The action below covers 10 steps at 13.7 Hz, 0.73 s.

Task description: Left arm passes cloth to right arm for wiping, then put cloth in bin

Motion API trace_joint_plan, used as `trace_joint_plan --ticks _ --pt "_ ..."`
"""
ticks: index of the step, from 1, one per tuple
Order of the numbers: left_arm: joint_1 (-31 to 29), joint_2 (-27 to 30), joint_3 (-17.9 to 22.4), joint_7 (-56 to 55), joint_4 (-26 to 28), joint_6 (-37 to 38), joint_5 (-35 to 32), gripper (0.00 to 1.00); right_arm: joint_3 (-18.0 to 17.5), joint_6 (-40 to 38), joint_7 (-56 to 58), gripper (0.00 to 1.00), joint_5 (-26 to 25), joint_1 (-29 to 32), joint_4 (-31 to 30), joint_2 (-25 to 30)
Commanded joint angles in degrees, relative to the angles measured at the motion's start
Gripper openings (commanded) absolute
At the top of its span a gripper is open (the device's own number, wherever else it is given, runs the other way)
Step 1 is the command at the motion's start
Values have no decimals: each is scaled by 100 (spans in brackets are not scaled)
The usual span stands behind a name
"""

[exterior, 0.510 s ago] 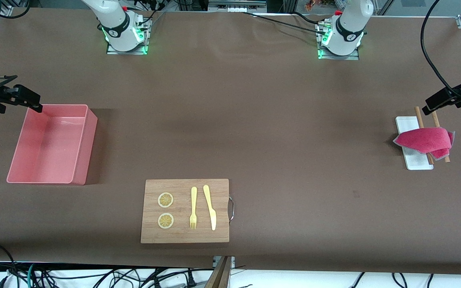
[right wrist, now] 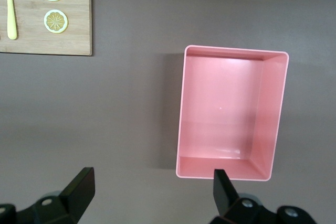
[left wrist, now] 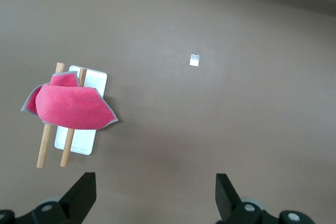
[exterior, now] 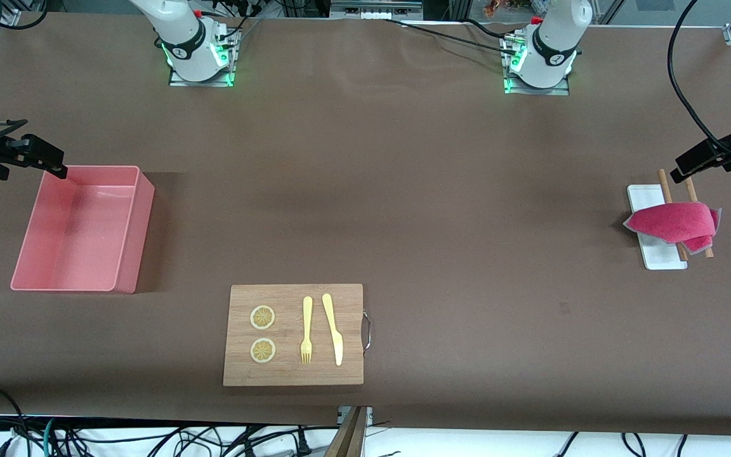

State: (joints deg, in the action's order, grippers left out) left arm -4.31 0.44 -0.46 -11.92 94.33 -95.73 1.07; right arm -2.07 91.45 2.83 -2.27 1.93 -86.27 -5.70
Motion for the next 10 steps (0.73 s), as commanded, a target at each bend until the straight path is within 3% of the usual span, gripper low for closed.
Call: trace_joint_plan --ticks 1,10 --pt "-26 -53 11 120 -125 1 69 100 -3 -13 16 100 60 9 102 -46" --pt "-9 -132 -24 120 -134 -43 42 100 5 -13 43 100 60 9 102 -54"
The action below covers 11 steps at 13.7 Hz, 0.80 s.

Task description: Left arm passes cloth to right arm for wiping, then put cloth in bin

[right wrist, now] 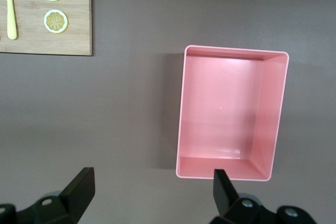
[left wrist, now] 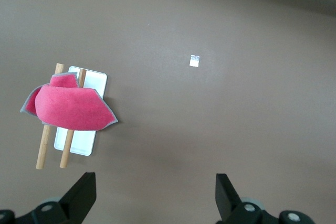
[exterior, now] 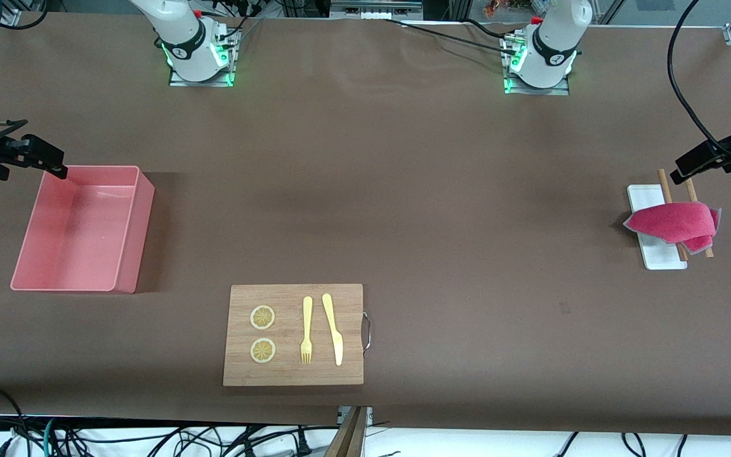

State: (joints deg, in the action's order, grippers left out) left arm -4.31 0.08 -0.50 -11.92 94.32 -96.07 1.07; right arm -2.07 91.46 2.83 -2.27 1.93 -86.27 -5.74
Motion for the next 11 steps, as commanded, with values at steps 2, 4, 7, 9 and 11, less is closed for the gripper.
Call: trace_joint_plan --ticks 2,4,7,9,11 --pt "-9 -131 -20 120 -133 -9 51 100 5 -14 43 100 60 18 102 -50" --pt "0 -140 -29 119 -125 -9 51 100 5 -14 34 100 60 18 102 -50" --pt "35 -175 -38 111 -133 -9 60 100 5 -14 25 100 60 18 102 -50" --pt "27 -184 -29 111 -247 -9 60 100 5 -5 25 100 60 18 102 -50" --pt "9 -192 -29 111 -291 0 51 100 5 21 25 100 60 18 102 -50"
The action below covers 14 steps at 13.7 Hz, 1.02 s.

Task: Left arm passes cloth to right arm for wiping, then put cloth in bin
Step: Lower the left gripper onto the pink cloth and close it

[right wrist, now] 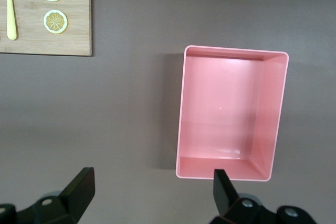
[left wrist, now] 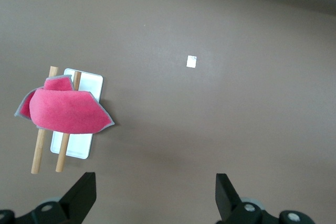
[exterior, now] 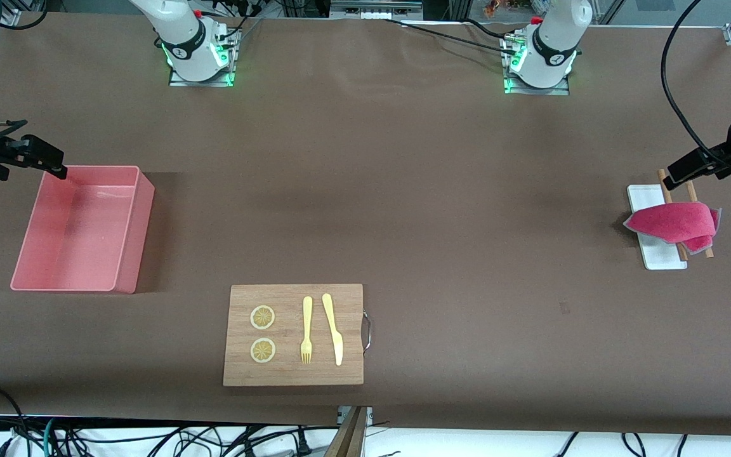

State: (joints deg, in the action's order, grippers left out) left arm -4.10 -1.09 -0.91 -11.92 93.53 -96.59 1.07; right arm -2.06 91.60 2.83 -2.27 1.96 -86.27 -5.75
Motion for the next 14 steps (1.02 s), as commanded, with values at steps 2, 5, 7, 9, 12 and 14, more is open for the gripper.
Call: trace_joint_plan --ticks 2,5,7,9,12,14 --pt "-20 -76 12 111 -212 62 51 100 4 7 16 100 68 15 102 -49" --pt "-20 -67 21 102 -212 62 42 100 4 15 16 100 68 15 102 -49" --pt "-38 -58 47 93 -221 79 51 100 4 15 16 100 68 15 102 -49" --pt "-38 -58 38 93 -238 88 51 100 4 15 16 100 68 15 102 -49" --pt "-38 -67 47 49 -239 114 51 100 4 15 16 100 68 15 102 -58" --pt "-47 -67 47 49 -247 114 51 100 4 42 16 100 68 15 102 -58"
